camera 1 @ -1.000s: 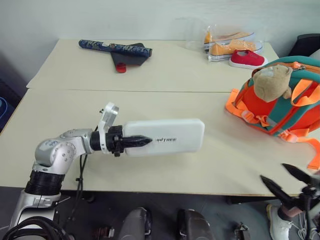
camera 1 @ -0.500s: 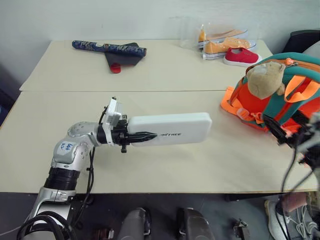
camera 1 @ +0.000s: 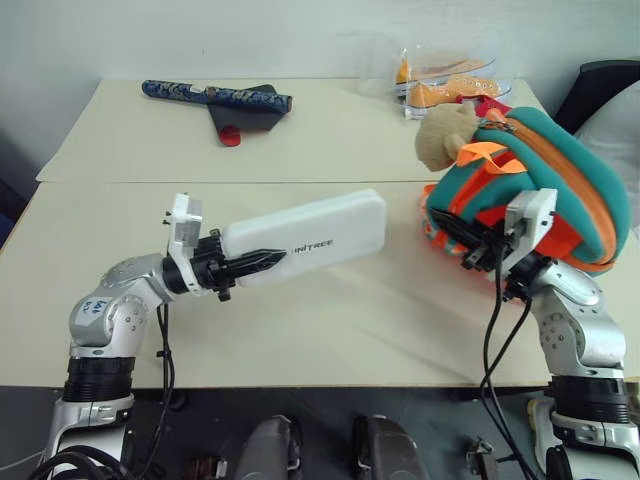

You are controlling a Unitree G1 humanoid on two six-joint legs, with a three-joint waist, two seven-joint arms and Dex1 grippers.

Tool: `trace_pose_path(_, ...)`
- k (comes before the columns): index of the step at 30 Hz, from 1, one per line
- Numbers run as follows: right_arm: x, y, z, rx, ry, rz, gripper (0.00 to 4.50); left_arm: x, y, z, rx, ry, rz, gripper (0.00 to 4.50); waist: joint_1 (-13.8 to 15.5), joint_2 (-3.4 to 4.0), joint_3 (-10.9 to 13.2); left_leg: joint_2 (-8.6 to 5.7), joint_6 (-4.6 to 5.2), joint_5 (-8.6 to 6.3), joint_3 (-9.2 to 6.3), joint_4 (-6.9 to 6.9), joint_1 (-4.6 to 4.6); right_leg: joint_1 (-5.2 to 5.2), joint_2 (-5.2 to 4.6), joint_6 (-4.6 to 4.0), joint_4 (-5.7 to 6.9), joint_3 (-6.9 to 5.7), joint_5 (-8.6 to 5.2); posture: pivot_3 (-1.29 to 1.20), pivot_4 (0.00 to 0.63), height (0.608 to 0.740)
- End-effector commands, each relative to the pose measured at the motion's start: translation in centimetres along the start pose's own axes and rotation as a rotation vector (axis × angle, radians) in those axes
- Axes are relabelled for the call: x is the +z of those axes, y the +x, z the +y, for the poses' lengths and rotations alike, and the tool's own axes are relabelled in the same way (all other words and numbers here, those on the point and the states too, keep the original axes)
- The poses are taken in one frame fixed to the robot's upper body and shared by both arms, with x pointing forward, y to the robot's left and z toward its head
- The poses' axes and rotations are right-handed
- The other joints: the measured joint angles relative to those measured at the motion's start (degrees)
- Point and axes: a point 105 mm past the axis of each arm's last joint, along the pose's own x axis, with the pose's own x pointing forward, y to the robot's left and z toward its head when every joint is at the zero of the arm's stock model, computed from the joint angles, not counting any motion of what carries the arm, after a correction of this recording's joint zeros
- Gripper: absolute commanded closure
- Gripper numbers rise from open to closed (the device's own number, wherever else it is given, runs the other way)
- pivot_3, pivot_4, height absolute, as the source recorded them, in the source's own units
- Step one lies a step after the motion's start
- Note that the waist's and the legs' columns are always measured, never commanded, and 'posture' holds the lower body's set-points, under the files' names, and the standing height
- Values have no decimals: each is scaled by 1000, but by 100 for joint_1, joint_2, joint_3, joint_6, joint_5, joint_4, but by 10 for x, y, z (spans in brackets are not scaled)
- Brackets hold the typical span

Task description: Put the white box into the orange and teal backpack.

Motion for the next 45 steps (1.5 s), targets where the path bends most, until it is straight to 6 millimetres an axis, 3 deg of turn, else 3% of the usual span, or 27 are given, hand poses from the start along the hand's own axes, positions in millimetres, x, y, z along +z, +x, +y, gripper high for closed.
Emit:
trace_pose_path(1,24,15,57,253,75,-74,4465,13,-18,6,62,10,-58,3257,-17,0,0,3,-2,-1,-1,0,-1,-1,2,0,0,0,0,0,150,740)
trace_pose_path(3,27,10,76,326,134,-53,4465,13,-23,8,88,7,-60,3257,-12,0,0,3,-3,-3,-1,-2,-2,-2,2,-1,-2,-1,0,0,150,740)
trace_pose_path(5,27,-9,95,412,209,23,4465,16,-30,10,114,18,-62,3257,17,0,0,2,3,-10,-3,1,-3,-1,0,-1,-5,0,0,0,150,740)
trace_pose_path(7,26,-25,103,440,250,92,4465,21,-35,10,134,17,-72,3257,54,-9,0,-2,10,-27,-10,3,-5,3,-8,-1,-14,2,0,0,150,740)
trace_pose_path(11,30,-62,85,348,294,205,4465,35,-42,-3,101,46,-51,3257,69,-15,2,-15,-3,-62,-14,11,-8,10,-24,0,-43,6,0,0,150,740)
trace_pose_path(17,37,-83,64,283,292,265,4465,57,-18,-19,9,135,-72,3257,78,-15,3,-19,-6,-60,-13,9,-5,12,-31,4,-46,5,2,0,150,740)
trace_pose_path(22,35,-89,51,266,287,293,4465,66,20,-7,-28,265,-77,3257,212,-17,3,-20,-3,-54,-6,13,-6,12,-25,6,-42,3,4,0,150,740)
trace_pose_path(27,32,-90,48,266,280,299,4465,57,50,-8,-162,371,8,3257,222,-19,5,-23,30,-38,7,14,-8,12,-16,12,-45,8,7,0,150,740)
trace_pose_path(33,28,-86,50,264,269,283,4465,41,63,-12,-277,467,135,3257,209,-20,5,-18,30,-38,6,13,-9,12,-8,12,-42,8,7,0,150,740)
trace_pose_path(40,24,-78,54,245,248,249,4465,32,53,-14,-300,522,232,3257,193,-22,6,-12,28,-37,6,16,-6,12,-10,12,-47,11,7,0,150,740)
trace_pose_path(42,23,-76,55,245,253,245,4465,31,72,-12,-307,539,247,3257,212,-22,6,-11,26,-35,4,17,-6,12,-10,12,-46,11,7,0,150,740)
trace_pose_path(45,21,-73,56,259,263,245,4465,40,134,-16,-323,511,220,3257,369,-28,9,-16,30,-32,-7,31,-13,17,-14,17,-44,3,10,0,150,740)
